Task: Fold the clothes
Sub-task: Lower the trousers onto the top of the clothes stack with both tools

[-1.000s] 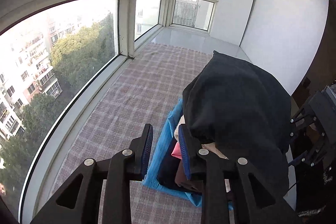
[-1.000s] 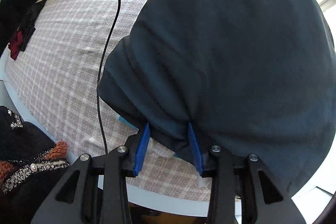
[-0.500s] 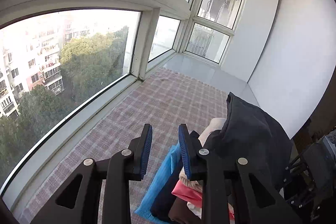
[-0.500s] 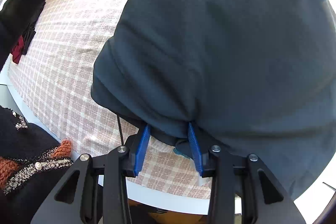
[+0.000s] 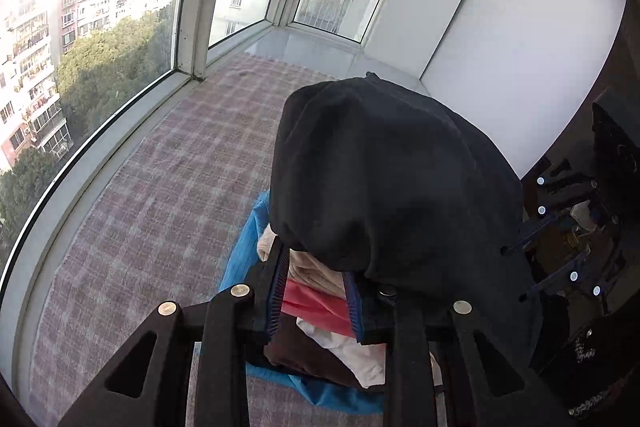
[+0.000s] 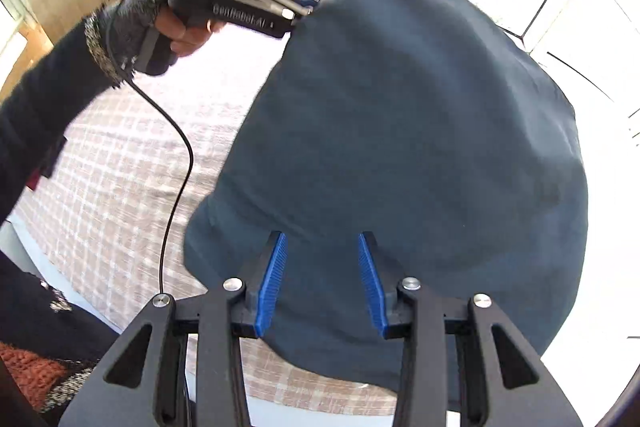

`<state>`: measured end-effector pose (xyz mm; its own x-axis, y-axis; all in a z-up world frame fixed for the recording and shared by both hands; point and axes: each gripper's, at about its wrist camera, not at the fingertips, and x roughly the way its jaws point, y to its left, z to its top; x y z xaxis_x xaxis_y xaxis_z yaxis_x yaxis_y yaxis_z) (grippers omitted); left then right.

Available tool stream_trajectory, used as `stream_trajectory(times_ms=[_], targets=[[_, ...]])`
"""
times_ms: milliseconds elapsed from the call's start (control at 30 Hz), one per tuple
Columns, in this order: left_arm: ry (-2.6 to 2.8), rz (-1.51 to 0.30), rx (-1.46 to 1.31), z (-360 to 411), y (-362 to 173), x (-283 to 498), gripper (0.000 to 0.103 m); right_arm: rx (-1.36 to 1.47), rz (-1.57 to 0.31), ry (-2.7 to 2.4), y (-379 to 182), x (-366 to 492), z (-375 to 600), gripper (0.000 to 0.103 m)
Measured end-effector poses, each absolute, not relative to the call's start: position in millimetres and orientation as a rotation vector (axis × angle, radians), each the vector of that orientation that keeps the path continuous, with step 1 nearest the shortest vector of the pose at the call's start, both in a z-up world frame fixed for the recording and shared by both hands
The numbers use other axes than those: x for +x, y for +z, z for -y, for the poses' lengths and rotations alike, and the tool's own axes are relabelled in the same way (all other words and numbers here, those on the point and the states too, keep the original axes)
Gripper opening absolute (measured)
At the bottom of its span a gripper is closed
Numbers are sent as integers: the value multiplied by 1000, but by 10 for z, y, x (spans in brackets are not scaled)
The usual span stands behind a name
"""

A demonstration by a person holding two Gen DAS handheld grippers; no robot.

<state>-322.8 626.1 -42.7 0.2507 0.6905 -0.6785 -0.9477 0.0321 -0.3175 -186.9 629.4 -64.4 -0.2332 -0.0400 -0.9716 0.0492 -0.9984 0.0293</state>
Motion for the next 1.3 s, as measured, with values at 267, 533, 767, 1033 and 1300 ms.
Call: stream_trajectory(times_ms=[267, 533, 767, 1033, 1300], targets=[[1508, -432, -688, -6258, -116, -3355, 37, 2030, 27, -2266, -1004, -1839, -6315, 37], [1431, -494, -932, -5629, -589, -3176, 35, 1816, 205, -2390, -421, -1920, -6555, 37], [1222, -299, -1014, -5019, -665, -2207, 40, 1738, 133, -2560, -363, -2105, -6553, 37], [1073, -337, -1063, -4950, -877, -1327, 41, 1810, -9, -2460, -636, -2558, -6475, 39], [1245, -201, -1092, -5109, -666, -1872, 49, 1641, 36, -2649, -203, -2667, -6698, 41]])
